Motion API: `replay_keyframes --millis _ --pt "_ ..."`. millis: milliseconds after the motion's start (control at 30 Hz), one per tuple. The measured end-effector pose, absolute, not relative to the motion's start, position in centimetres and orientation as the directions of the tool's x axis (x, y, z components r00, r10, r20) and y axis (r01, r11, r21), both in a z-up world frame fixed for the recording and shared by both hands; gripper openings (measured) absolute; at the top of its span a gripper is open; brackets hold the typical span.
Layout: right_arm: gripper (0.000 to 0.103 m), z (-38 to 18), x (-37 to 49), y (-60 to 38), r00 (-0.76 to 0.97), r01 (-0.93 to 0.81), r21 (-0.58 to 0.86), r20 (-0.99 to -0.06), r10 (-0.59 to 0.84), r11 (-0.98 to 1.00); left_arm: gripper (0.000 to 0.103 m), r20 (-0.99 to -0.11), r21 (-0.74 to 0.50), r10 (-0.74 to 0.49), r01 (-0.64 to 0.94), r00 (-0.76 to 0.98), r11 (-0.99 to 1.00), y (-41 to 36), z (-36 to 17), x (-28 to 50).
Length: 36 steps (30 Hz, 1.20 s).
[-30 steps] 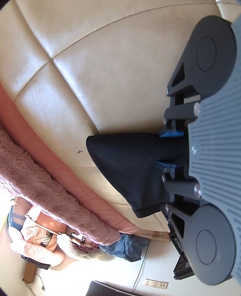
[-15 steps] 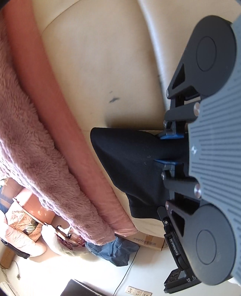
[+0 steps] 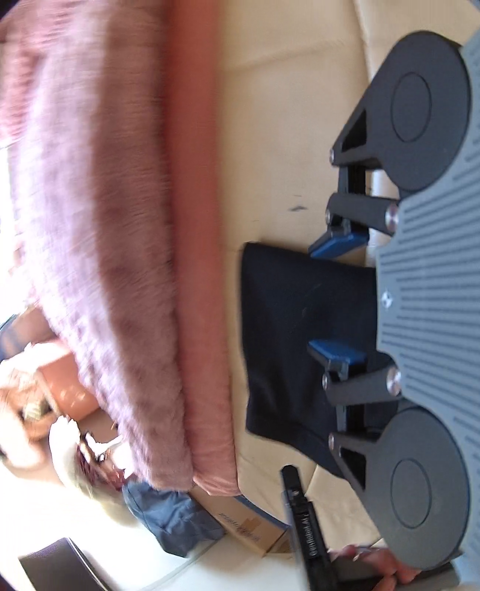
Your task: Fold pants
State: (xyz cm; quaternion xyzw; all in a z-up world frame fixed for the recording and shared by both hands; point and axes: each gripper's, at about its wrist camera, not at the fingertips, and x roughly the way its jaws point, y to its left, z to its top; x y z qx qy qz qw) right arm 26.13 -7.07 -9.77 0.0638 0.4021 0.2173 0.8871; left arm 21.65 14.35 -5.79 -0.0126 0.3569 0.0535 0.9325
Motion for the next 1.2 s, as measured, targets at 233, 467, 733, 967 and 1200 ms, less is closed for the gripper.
replay_keyframes --millis 233,467,733,967,1200 --pt "0.082 -2.7 18.9 -6.9 0.73 -0.404 0.15 -0.541 0.418 0.902 0.09 -0.549 0.094 0.126 -0.089 0.826 0.992 10.8 0.1 16.6" --pt "0.082 0.7 12.1 -7.7 0.796 -0.38 0.095 -0.473 0.377 0.92 0.098 -0.498 0.124 0.178 -0.133 0.848 0.983 9.3 2.2 12.3" --pt "0.082 -1.1 7.3 -7.3 0.784 -0.329 0.091 -0.529 0.325 0.94 0.098 -0.583 0.098 0.182 -0.154 0.792 0.983 8.9 0.2 9.5" --pt "0.082 -3.4 6.7 -7.1 0.707 -0.307 0.144 -0.627 0.327 0.941 0.098 -0.661 0.078 0.17 -0.159 0.731 0.984 9.0 -1.8 8.1" --pt "0.082 -4.6 6.8 -6.7 0.668 -0.306 0.143 -0.672 0.319 0.941 0.098 -0.683 0.073 0.161 -0.153 0.712 0.985 8.8 -2.0 7.7"
